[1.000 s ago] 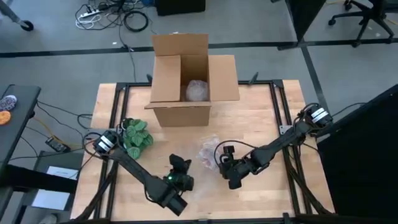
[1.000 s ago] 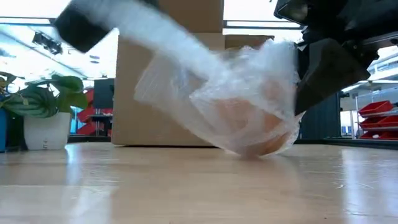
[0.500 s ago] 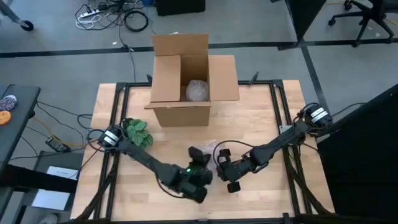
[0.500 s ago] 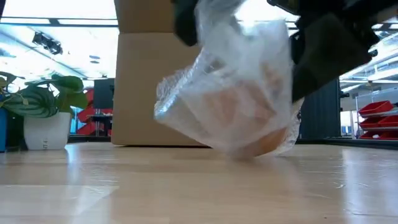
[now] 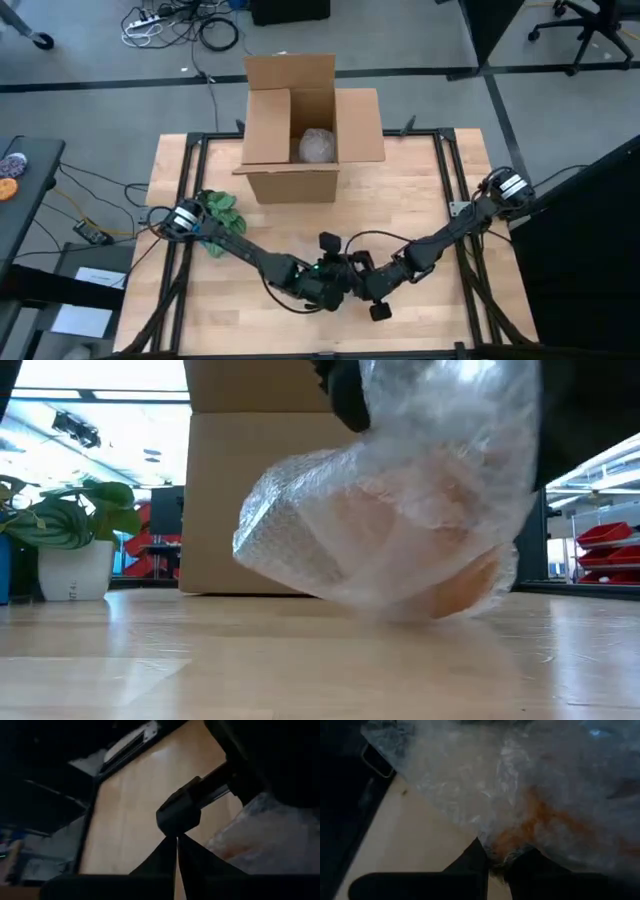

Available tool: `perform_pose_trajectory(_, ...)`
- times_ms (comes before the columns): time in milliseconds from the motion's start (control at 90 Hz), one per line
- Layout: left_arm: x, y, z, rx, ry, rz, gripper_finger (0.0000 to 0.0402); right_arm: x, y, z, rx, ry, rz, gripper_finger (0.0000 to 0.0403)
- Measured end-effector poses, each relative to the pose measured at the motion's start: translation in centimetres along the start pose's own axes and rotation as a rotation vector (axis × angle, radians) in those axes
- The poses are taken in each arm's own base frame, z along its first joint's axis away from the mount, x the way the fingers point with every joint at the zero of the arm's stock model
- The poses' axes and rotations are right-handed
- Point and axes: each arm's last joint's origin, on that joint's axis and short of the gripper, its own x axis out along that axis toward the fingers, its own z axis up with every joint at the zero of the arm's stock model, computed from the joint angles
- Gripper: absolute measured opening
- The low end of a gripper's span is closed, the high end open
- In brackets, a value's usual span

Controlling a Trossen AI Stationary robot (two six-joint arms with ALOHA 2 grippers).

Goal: Wrap mug
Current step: Wrap the orange mug with the bubble wrap

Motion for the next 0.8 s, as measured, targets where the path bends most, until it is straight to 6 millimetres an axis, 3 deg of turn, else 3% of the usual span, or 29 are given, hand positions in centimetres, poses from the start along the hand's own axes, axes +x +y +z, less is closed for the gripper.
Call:
perform_pose_trajectory(156,0.1,0.1,0.1,-0.026,-0.01,-0.006,0.0,-0.1,0.7,-0.2,0.021,-0.003,0.012,0.0029)
perform_pose_trajectory(344,1.2,0.5,0.0,-0.094,-0.017,-0.058,0.0,-0.3,1.7,0.2,0.006,-0.061,0.032,0.0078)
perform_pose_trajectory(500,0.3,0.4,0.1,-0.042,-0.014,-0.071,0.0,-0.3,1.7,0.1,0.06,-0.064,0.017,0.0099)
perform_pose_trajectory(644,-1.4,1.5,0.7,-0.041,-0.027,-0.086,0.0,-0.1,1.4,-0.9,0.095,-0.039,0.005,0.0074)
perform_pose_trajectory(800,-2.0,2.2,0.8,-0.04,-0.023,-0.08,0.0,0.3,1.0,-1.9,0.146,-0.084,0.0,0.0016)
